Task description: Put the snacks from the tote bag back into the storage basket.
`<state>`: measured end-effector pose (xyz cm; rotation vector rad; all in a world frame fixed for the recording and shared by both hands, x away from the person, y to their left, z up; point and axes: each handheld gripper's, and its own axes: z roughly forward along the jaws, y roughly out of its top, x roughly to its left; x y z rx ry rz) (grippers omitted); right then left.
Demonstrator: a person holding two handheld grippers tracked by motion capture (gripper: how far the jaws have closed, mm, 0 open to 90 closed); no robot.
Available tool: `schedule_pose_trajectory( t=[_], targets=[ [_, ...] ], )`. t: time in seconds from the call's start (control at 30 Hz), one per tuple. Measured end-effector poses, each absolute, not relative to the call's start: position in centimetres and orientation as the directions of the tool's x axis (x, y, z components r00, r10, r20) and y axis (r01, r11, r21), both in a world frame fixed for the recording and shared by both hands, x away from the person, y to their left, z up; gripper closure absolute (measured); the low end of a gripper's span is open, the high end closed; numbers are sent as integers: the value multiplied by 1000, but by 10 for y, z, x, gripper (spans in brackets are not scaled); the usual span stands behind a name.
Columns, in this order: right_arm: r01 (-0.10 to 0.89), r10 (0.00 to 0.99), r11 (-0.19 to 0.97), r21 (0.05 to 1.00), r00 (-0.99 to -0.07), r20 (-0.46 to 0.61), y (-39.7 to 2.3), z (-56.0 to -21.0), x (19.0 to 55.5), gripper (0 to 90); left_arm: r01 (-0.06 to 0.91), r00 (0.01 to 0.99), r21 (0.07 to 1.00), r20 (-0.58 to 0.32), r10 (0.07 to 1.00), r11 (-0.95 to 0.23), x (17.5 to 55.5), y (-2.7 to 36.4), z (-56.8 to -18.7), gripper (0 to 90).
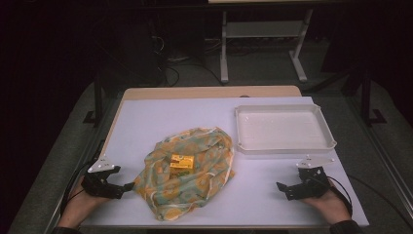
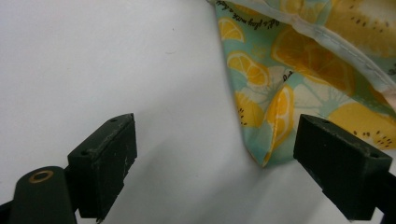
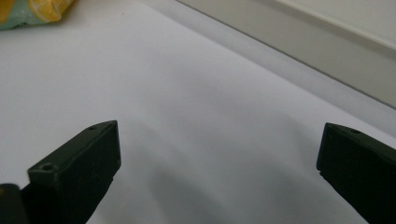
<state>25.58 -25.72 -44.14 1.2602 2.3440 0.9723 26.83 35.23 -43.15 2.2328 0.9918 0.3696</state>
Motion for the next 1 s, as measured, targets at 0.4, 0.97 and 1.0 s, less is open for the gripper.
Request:
schedule_pose_trajectory(
  t=[0.4,0.97,1.0],
  targets=[
    [613,815,384,691,-577,58,-253,-443,256,0,548,677,697,-44,735,-463,264,355,-416,206],
    [612,802,408,677,-595,54,-252,-445,255,0,522,702,754,-116,702,-398,259,346,-378,753],
    [611,801,411,677,-597,52,-252,-446,255,0,522,702,754,-116,702,-398,259,346,-378,788]
  ],
)
